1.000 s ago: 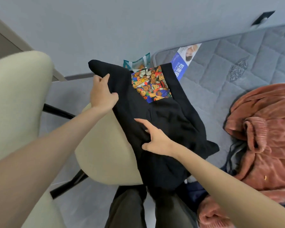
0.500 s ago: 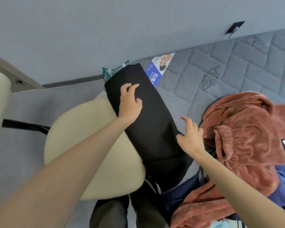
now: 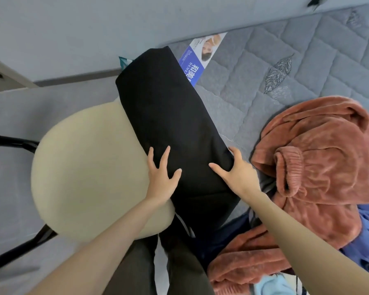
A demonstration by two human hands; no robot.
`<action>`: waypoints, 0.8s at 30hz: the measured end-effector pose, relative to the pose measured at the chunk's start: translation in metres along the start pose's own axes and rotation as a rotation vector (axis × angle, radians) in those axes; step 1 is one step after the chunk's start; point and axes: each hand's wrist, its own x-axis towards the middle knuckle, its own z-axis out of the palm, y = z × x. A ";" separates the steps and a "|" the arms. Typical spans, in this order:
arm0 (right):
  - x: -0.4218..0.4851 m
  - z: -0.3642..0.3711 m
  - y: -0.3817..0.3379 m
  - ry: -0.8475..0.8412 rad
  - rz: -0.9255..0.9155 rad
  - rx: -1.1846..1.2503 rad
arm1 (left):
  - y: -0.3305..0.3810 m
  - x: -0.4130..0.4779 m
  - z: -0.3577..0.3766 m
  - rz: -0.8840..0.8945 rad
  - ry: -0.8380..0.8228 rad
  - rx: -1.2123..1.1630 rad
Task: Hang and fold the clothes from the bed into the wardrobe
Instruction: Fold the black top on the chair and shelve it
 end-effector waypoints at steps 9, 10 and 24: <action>-0.021 0.020 0.025 -0.009 0.381 0.683 | -0.039 -0.073 0.020 0.201 -0.102 -0.062; -0.024 0.022 0.026 -0.003 0.381 0.726 | -0.045 -0.079 0.021 0.236 -0.102 -0.020; -0.069 0.015 0.004 0.070 0.393 1.108 | -0.047 -0.092 0.017 0.410 0.139 0.204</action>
